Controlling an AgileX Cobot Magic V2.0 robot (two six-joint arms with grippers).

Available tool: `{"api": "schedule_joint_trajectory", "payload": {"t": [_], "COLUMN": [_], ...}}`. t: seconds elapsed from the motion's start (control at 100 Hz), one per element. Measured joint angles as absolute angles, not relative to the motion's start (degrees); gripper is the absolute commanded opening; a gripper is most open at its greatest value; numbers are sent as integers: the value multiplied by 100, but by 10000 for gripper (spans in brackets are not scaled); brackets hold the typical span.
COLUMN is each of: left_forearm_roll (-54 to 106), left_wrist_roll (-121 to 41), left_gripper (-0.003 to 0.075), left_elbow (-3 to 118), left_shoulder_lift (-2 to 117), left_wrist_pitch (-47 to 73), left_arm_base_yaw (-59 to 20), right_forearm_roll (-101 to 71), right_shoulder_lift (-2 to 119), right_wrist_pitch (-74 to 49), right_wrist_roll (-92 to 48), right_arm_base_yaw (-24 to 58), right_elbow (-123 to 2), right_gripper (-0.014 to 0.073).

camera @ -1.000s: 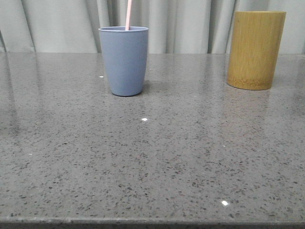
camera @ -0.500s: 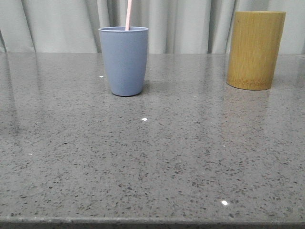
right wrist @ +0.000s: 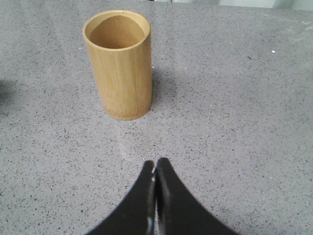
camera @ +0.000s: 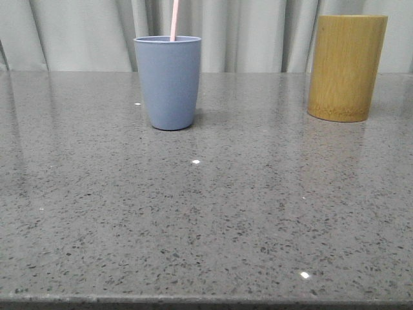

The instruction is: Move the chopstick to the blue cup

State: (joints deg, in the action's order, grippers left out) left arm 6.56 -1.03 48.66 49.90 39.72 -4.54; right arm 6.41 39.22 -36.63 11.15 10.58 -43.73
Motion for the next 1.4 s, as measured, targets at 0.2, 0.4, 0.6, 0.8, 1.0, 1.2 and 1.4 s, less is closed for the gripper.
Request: {"api": "schedule_joint_trajectory", "payload": {"t": [0.2, 0.4, 0.6, 0.8, 1.0, 1.2, 1.4], "left_forearm_roll": [656, 666, 666, 656, 553, 463, 133], "left_wrist_roll": [-103, -103, -103, -103, -103, -103, -103], "left_gripper": [-19, -19, -19, -19, -19, -19, -19], "left_elbow": [4866, 4866, 4866, 4828, 3882, 1974, 452], "left_shoulder_lift": [5042, 5279, 5564, 5650, 4786, 3314, 1827], "left_wrist_pitch": [3962, 3962, 3877, 3675, 2297, 0, -616], "left_arm_base_yaw": [-454, -454, -454, -454, -454, -454, -454], "right_forearm_roll": [641, 641, 641, 641, 641, 641, 641], "right_shoulder_lift": [3922, 3922, 3922, 3922, 3922, 3922, 3922], "right_wrist_pitch": [-3663, -3663, -3663, -3663, -3663, -3663, -3663], "right_wrist_roll": [1115, 1115, 1115, 1115, 1115, 1115, 1115], "right_arm_base_yaw": [1058, 1058, 1058, 1058, 1058, 1058, 1058], "right_elbow": [-4373, -4373, -4373, -4363, -4363, -4363, -4363], "right_gripper": [-68, -68, -68, -68, -68, -68, -68]}}
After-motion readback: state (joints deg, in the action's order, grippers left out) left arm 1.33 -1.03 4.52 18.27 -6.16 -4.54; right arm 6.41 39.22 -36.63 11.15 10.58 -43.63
